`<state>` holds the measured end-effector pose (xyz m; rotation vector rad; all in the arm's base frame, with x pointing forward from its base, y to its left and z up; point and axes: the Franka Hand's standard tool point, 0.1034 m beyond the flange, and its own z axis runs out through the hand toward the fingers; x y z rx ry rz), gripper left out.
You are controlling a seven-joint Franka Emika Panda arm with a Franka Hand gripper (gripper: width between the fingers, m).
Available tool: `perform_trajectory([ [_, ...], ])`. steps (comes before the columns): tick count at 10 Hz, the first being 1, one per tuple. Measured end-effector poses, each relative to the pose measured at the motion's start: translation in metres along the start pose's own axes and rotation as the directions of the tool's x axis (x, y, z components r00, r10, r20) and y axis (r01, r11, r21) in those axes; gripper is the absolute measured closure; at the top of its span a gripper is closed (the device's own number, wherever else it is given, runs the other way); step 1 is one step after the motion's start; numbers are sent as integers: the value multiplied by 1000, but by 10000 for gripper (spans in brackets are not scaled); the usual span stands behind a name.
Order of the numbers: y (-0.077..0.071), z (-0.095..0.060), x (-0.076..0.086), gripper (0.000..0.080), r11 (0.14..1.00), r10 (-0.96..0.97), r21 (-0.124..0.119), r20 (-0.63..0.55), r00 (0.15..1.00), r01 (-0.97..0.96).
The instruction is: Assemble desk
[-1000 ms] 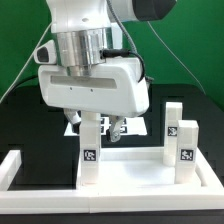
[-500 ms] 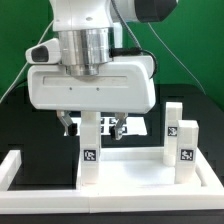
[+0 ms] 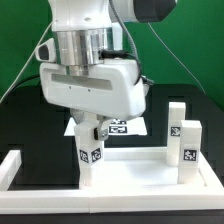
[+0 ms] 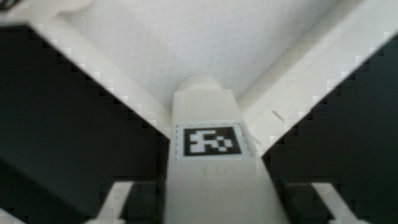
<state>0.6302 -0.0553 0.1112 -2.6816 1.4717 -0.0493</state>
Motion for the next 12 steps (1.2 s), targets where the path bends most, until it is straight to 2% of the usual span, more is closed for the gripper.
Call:
perform_trajectory([
  [1,0,0,-3,509,981,193,-9,22,981,-192],
  [3,-8,-1,-6,509,847,529,18,71,845,-532],
  [4,-9,1,-8,509,768,636,23,84,767,-640],
  [6,-10,2,-9,509,775,627,23,84,774,-631],
  [7,-10,3,-10,509,859,508,30,65,859,-511],
  [8,-15,5,-12,394,950,307,46,29,951,-309],
  [9,-16,5,-16,243,994,100,50,25,995,-101],
  [10,-16,5,-18,243,999,7,50,24,1000,-8],
  [11,-14,5,-16,178,996,-69,57,7,998,69],
  [12,-14,6,-16,159,989,-134,56,4,991,133],
])
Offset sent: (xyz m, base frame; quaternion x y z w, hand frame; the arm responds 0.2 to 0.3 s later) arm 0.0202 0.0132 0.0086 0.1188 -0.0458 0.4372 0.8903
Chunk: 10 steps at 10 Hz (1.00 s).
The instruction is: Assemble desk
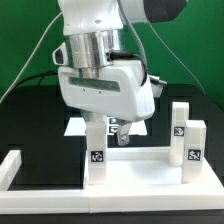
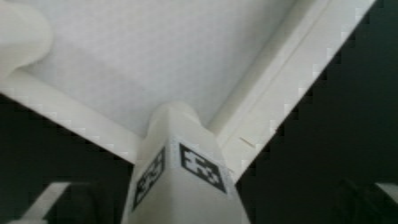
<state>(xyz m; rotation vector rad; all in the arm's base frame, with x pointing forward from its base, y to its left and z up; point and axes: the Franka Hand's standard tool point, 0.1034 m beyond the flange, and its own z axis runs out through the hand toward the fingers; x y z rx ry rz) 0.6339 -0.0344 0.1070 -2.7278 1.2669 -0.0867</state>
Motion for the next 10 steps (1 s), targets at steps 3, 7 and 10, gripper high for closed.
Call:
perform_trajectory([
  [3,3,-3,12,151,914,-405,-22,-8,914,405],
  [7,1,1,9,247,793,-609,-36,5,793,609],
  [10,7,1,14,505,909,-416,-44,-6,909,415],
])
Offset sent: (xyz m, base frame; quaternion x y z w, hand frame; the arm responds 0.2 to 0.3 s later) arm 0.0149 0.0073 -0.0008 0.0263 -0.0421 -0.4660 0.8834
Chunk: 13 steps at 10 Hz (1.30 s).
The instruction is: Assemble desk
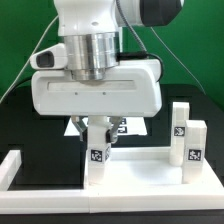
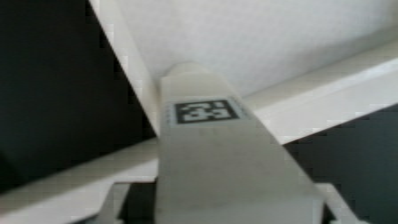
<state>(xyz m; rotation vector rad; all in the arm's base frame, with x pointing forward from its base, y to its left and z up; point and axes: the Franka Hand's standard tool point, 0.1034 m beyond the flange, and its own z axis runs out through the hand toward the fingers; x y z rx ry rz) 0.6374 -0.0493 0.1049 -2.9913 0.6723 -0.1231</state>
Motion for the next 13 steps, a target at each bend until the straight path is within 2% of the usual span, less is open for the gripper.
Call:
perform_trajectory([
  [2,1,0,0,505,953,303,-9,0,953,-303],
  [3,2,0,-3,506,869,495,-23,14,869,-495],
  [4,1,0,-4,506,788,616,-25,28,787,-615],
  [6,1,0,-4,508,499,864,-4,82,497,-867],
  [8,0,0,-4,508,418,907,-13,67,417,-908],
  [9,1,0,-4,508,438,897,-13,67,436,-899],
  [10,1,0,-4,433,539,841,0,57,539,-842],
  [11,-2,3,-4,433,705,708,19,36,705,-709],
  [12,-5,6,-9,297,813,581,19,44,812,-582],
  [13,-7,7,-12,182,859,511,18,52,858,-512],
])
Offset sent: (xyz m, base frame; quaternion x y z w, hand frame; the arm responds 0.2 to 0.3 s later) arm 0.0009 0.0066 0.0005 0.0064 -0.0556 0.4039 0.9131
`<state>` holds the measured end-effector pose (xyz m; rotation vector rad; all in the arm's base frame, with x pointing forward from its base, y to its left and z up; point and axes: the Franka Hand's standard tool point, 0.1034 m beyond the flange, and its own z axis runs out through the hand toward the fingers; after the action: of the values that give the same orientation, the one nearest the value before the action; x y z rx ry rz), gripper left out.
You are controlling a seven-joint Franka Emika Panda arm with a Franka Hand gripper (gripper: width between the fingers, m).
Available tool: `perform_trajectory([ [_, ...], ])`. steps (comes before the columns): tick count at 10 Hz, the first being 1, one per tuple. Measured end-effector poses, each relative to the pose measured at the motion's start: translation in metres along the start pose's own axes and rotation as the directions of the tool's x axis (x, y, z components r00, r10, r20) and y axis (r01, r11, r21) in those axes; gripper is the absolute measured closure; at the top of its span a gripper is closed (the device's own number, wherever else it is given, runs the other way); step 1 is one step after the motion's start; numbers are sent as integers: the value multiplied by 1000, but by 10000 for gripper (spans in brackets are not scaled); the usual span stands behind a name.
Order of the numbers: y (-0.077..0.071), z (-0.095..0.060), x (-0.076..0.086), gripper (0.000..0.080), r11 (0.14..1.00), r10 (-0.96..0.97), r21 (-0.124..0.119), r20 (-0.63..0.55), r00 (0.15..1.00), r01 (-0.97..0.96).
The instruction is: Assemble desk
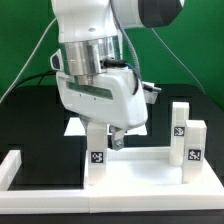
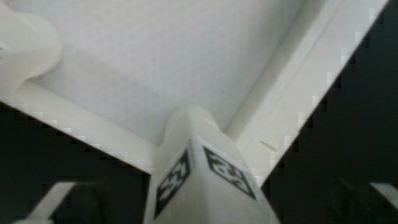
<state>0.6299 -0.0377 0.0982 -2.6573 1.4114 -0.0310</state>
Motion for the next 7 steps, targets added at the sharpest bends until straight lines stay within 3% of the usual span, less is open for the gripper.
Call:
perform_trajectory([
  [1,1,-2,4,159,1000,-23,19,-34,999,23],
  [3,4,-1,5,151,983,-185,8,-41,982,185],
  [4,4,-2,6,151,959,-284,-2,-44,958,284],
  [5,0,-6,12,150,852,-524,-28,-55,850,523],
  [7,1,-5,12,150,880,-474,-25,-55,879,474],
])
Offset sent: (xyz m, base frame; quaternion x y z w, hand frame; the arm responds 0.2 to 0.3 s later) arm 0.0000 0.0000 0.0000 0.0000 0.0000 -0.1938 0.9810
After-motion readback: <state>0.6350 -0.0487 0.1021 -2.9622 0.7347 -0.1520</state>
